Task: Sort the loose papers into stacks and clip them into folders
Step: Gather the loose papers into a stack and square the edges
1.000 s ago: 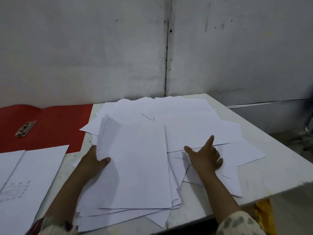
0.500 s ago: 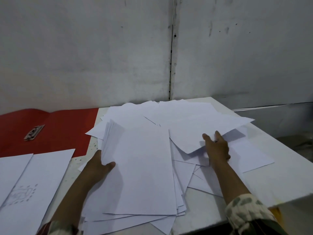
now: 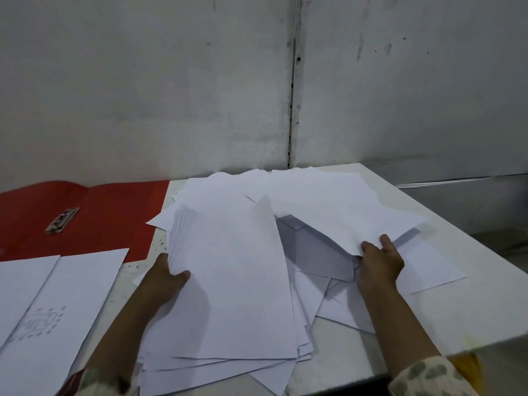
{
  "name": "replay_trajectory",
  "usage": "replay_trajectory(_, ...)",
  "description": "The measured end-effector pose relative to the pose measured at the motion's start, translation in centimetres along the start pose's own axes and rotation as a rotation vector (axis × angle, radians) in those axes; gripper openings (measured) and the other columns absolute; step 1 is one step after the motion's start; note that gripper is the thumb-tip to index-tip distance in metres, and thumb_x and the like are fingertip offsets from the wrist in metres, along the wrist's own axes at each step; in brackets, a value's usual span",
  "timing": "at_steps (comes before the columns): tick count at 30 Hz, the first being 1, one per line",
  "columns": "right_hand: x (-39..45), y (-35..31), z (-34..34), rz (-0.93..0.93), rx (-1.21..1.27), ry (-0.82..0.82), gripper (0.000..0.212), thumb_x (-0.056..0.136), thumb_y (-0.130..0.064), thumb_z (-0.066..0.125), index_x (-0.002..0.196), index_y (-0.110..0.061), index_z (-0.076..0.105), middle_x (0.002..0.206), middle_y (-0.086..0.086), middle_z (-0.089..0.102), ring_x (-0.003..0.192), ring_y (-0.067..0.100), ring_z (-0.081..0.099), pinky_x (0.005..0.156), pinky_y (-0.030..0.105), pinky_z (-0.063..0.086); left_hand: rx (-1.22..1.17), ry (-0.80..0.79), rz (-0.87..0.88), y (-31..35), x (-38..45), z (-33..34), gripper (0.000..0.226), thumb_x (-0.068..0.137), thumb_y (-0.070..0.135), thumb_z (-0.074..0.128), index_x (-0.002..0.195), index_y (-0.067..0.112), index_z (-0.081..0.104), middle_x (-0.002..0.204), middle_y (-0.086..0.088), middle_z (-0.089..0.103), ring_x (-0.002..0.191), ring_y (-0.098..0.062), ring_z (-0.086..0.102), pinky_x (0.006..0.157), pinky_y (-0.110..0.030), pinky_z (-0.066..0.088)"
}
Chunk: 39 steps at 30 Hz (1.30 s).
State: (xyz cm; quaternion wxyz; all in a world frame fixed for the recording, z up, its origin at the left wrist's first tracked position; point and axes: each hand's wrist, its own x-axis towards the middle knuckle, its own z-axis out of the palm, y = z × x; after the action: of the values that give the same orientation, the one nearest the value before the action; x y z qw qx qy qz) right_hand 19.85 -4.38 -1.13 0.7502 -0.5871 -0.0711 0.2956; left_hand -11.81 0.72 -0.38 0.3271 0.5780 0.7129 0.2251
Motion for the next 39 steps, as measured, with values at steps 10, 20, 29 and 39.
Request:
replay_trajectory(10, -1.5, 0.1, 0.4, -0.156, -0.005, -0.018, 0.056, 0.089, 0.001, 0.051, 0.142, -0.012, 0.038, 0.123, 0.003, 0.053, 0.091, 0.013, 0.056, 0.075, 0.016, 0.047, 0.060, 0.018, 0.016, 0.9, -1.0, 0.3, 0.061, 0.090, 0.017, 0.056, 0.140, 0.001, 0.026, 0.145, -0.019, 0.036, 0.134, -0.035, 0.035, 0.109, -0.041, 0.030)
replay_trajectory(20, -2.3, 0.8, 0.8, -0.083, -0.302, -0.343, 0.062, 0.089, -0.001, 0.056, 0.143, -0.021, 0.034, 0.140, 0.013, 0.045, 0.112, 0.023, 0.054, 0.092, 0.029, 0.043, -0.023, -0.016, 0.065, 1.8, -0.6, 0.1, 0.042, 0.092, 0.019, 0.052, 0.130, 0.006, 0.040, 0.131, -0.016, 0.051, 0.119, -0.034, 0.049, 0.097, -0.040, 0.040)
replay_trajectory(29, -3.4, 1.1, 3.0, -0.277, -0.937, -0.762, 0.046, 0.090, -0.007, 0.054, 0.135, -0.014, 0.046, 0.099, -0.002, 0.066, 0.079, 0.009, 0.055, 0.060, 0.002, 0.042, -0.078, -0.060, -0.039, 3.5, -0.2, -0.4, 0.066, 0.095, 0.049, 0.029, 0.146, 0.008, 0.017, 0.155, -0.011, 0.019, 0.140, -0.031, 0.023, 0.109, -0.044, 0.027)
replay_trajectory(39, -5.5, 2.2, 5.2, -0.622, -1.484, -0.756, 0.042, 0.096, -0.026, 0.040, 0.137, -0.014, 0.038, 0.137, 0.005, 0.037, 0.125, 0.022, 0.037, 0.095, 0.029, 0.036, 0.045, -0.011, 0.054, 3.7, 0.4, 0.1, 0.067, 0.084, 0.031, 0.065, 0.137, 0.005, 0.033, 0.136, -0.015, 0.047, 0.123, -0.033, 0.047, 0.097, -0.039, 0.041)
